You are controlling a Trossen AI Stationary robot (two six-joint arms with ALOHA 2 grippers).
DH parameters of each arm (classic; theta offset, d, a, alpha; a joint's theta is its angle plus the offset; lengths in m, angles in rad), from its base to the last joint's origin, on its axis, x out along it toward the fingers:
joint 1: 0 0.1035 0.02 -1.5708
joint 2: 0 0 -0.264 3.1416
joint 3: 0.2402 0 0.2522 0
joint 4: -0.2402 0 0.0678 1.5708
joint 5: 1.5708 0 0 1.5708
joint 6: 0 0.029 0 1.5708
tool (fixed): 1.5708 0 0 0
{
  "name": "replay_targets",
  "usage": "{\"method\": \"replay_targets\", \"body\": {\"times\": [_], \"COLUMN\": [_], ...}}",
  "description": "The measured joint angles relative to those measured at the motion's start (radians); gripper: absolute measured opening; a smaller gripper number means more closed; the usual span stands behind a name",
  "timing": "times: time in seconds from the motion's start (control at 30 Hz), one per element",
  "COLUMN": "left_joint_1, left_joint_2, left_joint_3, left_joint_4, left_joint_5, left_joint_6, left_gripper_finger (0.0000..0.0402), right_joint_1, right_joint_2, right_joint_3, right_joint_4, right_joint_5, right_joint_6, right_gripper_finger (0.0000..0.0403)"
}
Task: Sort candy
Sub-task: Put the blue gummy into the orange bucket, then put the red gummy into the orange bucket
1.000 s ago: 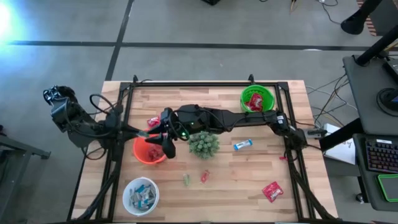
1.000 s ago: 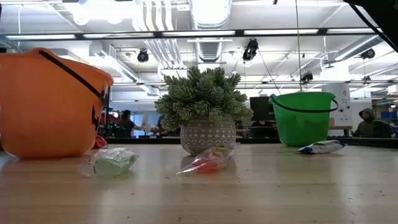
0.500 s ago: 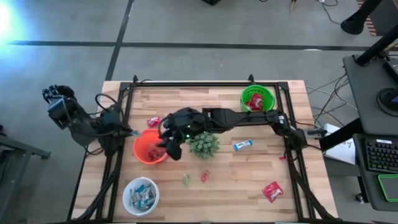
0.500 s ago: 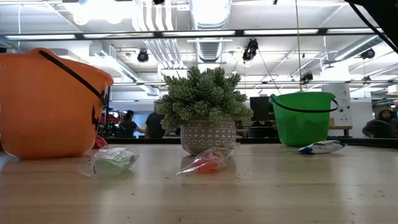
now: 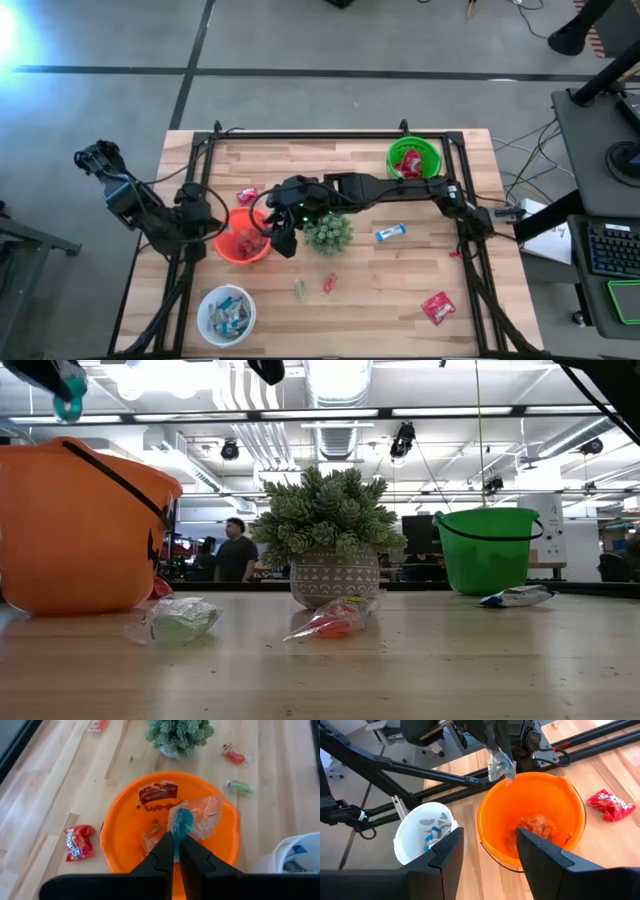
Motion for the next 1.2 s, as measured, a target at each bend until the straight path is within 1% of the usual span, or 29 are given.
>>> {"method": "replay_targets", "body": {"times": [0.23, 0.33, 0.57, 0.73, 0.83, 0.87, 0.97, 1.07, 1.2], "left_joint_1": [0.000, 0.002, 0.002, 0.002, 0.002, 0.002, 0.002, 0.003, 0.005], "left_joint_2": [-0.010, -0.006, -0.007, -0.006, -0.006, -0.006, -0.007, -0.015, -0.027], "left_joint_3": [-0.057, -0.071, -0.062, -0.062, -0.062, -0.062, -0.062, -0.062, -0.062], "left_joint_4": [0.004, 0.004, 0.008, 0.007, 0.007, 0.007, 0.007, 0.007, 0.006], "left_joint_5": [-0.002, -0.005, -0.007, -0.007, -0.012, -0.023, -0.102, -0.168, -0.216], "left_joint_6": [-0.049, -0.067, -0.072, -0.070, -0.030, -0.025, -0.021, -0.020, -0.032], "left_gripper_finger": [0.0000, 0.0010, 0.0065, 0.0107, 0.0124, 0.0126, 0.0127, 0.0124, 0.0124], "right_joint_1": [0.000, 0.000, 0.000, 0.000, -0.001, -0.004, -0.015, -0.031, -0.058], "right_joint_2": [0.000, 0.000, 0.000, 0.000, 0.000, 0.000, 0.000, 0.001, 0.003], "right_joint_3": [0.000, 0.000, 0.000, 0.000, -0.001, -0.001, -0.001, -0.001, -0.001], "right_joint_4": [0.000, -0.001, -0.005, -0.036, -0.062, -0.061, -0.050, -0.050, -0.050], "right_joint_5": [0.002, 0.002, 0.002, 0.002, 0.002, 0.002, 0.003, 0.046, 0.053], "right_joint_6": [-0.005, -0.006, -0.003, 0.003, 0.005, 0.005, 0.005, 0.004, -0.004], "right_gripper_finger": [0.0173, 0.0178, 0.0191, 0.0192, 0.0192, 0.0192, 0.0192, 0.0192, 0.0192]}}
